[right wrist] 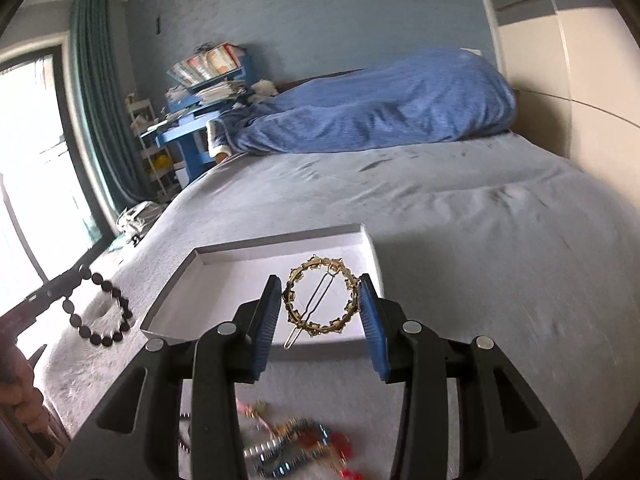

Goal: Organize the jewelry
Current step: 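Carry the bracelet with the left gripper into the grey box while the right gripper drops the clip beside it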

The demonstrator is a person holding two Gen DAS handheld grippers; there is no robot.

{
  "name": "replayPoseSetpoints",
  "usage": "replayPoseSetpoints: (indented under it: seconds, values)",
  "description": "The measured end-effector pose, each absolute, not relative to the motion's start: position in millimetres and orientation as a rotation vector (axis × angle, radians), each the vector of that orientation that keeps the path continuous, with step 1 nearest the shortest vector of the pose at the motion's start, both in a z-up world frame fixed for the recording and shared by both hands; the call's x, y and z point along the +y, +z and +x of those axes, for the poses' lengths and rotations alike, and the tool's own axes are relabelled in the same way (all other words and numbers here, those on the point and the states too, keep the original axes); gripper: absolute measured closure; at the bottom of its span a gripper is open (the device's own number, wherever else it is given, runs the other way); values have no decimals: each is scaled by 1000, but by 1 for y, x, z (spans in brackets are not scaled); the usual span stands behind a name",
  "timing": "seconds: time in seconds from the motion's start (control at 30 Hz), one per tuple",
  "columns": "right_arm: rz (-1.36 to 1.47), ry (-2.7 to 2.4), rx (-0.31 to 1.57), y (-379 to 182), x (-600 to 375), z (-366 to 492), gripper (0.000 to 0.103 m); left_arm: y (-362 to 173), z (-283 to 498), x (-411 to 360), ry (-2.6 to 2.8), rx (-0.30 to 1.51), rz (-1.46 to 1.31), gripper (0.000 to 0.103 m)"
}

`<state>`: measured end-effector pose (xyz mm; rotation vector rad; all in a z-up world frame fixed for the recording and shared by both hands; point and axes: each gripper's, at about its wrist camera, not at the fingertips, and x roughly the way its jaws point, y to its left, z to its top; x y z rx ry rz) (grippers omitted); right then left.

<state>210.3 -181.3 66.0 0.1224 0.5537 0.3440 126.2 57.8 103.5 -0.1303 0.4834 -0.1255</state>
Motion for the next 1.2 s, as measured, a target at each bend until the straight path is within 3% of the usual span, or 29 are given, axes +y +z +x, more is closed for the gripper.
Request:
replayPoseSetpoints:
  seconds: [0.53, 1.2]
  values:
    - [5, 414, 671, 30, -130, 280, 64, 97, 212, 26, -226, 489, -127, 88]
    - [-80, 404, 816, -5, -117, 310, 63, 23, 263, 30, -176, 734, -107, 88]
